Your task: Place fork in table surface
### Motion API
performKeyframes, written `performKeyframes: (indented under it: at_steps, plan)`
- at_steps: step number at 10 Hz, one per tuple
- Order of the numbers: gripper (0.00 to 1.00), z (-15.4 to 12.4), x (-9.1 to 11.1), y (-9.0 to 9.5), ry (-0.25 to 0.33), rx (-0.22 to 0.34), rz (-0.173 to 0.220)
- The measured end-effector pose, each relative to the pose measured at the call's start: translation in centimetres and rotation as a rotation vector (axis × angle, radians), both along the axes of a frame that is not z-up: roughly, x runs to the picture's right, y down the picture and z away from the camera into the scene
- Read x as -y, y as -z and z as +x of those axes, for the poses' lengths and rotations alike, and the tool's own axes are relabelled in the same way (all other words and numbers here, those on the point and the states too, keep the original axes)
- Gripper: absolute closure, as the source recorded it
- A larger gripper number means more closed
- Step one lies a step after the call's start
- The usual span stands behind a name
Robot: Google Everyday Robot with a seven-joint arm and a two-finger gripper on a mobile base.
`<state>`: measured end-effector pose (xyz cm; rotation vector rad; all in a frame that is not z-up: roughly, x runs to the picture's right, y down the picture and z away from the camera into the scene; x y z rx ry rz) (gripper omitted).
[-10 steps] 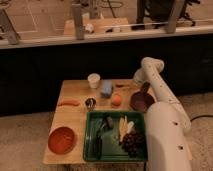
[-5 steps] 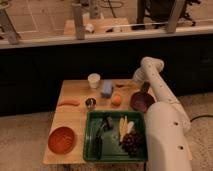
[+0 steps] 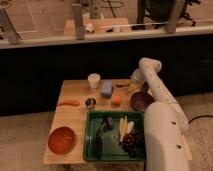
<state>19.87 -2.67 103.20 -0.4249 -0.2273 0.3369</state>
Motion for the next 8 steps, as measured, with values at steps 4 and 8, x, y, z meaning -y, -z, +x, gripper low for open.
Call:
performKeyframes:
  at_steps: [4, 8]
  plan:
    - [0.30, -0.8, -0.5, -0.6, 0.009, 0.003, -0.014]
    - [0.32, -1.3, -1.1, -1.3, 0.020, 0.007, -0.034]
